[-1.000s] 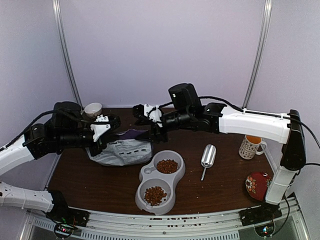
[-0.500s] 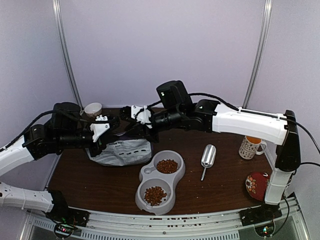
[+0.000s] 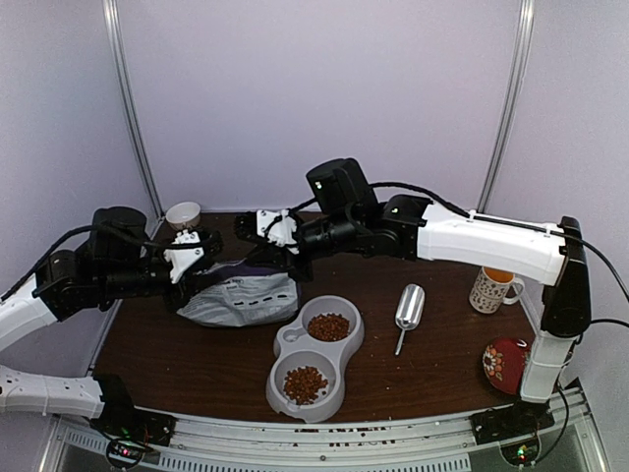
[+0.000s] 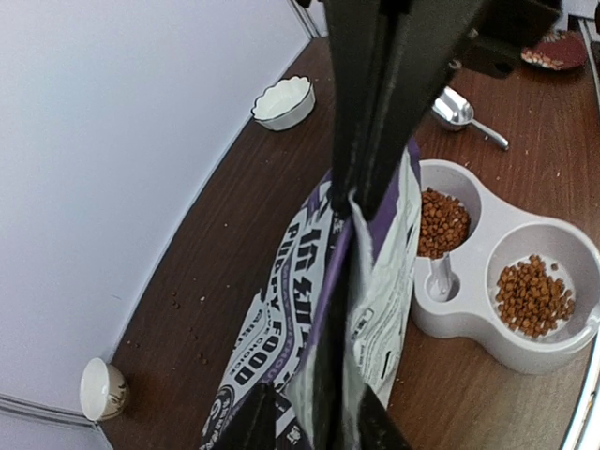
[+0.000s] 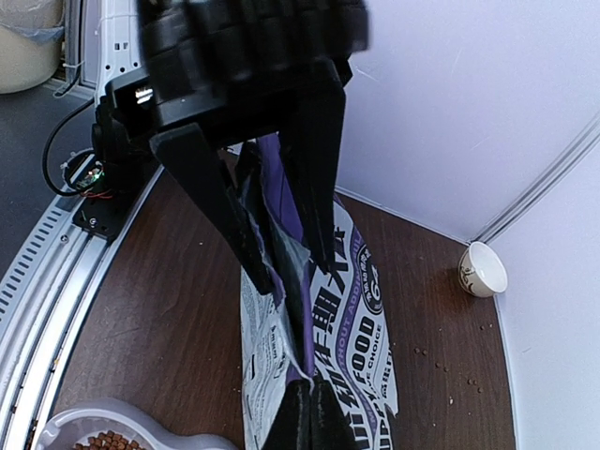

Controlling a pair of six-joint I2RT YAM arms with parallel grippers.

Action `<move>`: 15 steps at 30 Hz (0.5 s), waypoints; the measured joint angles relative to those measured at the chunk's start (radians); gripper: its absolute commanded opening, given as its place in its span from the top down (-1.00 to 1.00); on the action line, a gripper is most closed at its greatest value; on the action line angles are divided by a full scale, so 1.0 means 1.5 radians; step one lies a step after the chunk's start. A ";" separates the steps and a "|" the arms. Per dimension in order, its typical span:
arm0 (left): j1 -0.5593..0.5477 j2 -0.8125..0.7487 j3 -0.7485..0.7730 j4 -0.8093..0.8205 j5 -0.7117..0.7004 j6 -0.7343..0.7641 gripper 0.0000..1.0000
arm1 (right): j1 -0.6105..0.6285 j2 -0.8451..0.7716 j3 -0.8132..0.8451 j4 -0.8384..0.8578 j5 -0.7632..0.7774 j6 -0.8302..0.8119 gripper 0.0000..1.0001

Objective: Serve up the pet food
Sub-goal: Press the seal on the pet food bag.

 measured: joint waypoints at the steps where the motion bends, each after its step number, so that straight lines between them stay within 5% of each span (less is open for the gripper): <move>1: 0.000 -0.008 -0.005 -0.001 -0.005 0.004 0.92 | 0.000 0.000 0.000 0.000 0.000 0.000 1.00; 3: 0.000 -0.017 -0.010 -0.004 -0.010 0.008 1.00 | 0.000 0.000 0.000 0.001 0.000 -0.001 1.00; 4: 0.000 -0.020 -0.012 -0.005 -0.011 0.014 1.00 | 0.000 0.000 0.000 0.001 0.000 -0.002 0.82; 6: 0.000 -0.021 -0.013 -0.004 -0.010 0.019 1.00 | 0.000 0.000 0.001 0.000 -0.002 -0.002 0.11; 8: 0.000 -0.021 -0.013 -0.003 -0.009 0.021 1.00 | 0.000 0.001 0.004 -0.009 0.000 0.002 -0.27; 11: 0.000 -0.011 -0.010 -0.003 -0.006 0.023 1.00 | 0.004 0.010 0.018 -0.024 0.005 0.000 -0.31; 15: 0.001 0.006 0.008 -0.007 -0.001 0.024 1.00 | 0.007 0.027 0.040 -0.036 0.027 -0.003 -0.07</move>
